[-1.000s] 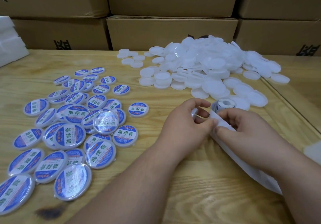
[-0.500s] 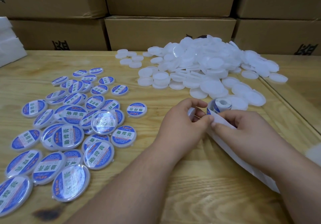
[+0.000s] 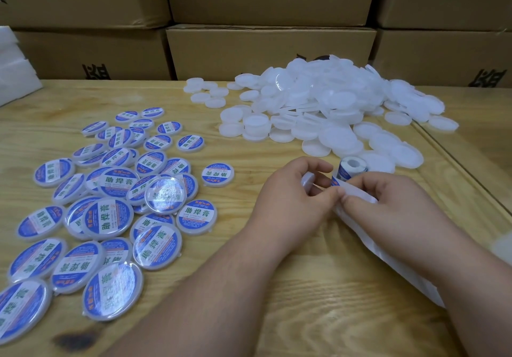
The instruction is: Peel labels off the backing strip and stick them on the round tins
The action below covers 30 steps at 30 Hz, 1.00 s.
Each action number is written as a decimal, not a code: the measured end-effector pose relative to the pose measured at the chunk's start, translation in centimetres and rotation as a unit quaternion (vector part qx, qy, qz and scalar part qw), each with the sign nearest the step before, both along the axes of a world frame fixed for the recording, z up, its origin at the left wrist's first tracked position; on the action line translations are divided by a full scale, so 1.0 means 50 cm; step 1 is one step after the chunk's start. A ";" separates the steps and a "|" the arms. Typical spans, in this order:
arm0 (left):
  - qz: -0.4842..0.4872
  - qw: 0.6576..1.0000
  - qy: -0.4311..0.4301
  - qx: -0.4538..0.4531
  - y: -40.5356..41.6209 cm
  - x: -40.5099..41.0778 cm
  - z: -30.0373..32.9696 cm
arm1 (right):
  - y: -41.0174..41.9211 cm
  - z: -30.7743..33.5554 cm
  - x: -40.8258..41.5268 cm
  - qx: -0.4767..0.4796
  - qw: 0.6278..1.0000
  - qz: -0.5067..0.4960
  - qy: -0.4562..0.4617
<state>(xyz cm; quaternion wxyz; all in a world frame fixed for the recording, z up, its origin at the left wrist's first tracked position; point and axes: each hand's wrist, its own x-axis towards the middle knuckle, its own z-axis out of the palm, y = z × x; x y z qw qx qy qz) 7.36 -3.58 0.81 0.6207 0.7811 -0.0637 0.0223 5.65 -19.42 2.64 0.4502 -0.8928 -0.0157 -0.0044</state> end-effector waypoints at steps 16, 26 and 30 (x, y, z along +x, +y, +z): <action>0.006 0.999 -0.027 -0.020 0.004 0.002 -0.005 | 0.004 0.009 -0.004 0.059 0.998 0.023 -0.005; 0.009 0.999 -0.025 -0.042 0.005 0.000 -0.001 | 0.002 0.001 0.000 0.031 0.998 0.013 -0.054; -0.002 0.999 -0.032 -0.023 0.004 -0.005 0.002 | 0.009 0.002 -0.003 0.058 0.996 0.006 -0.062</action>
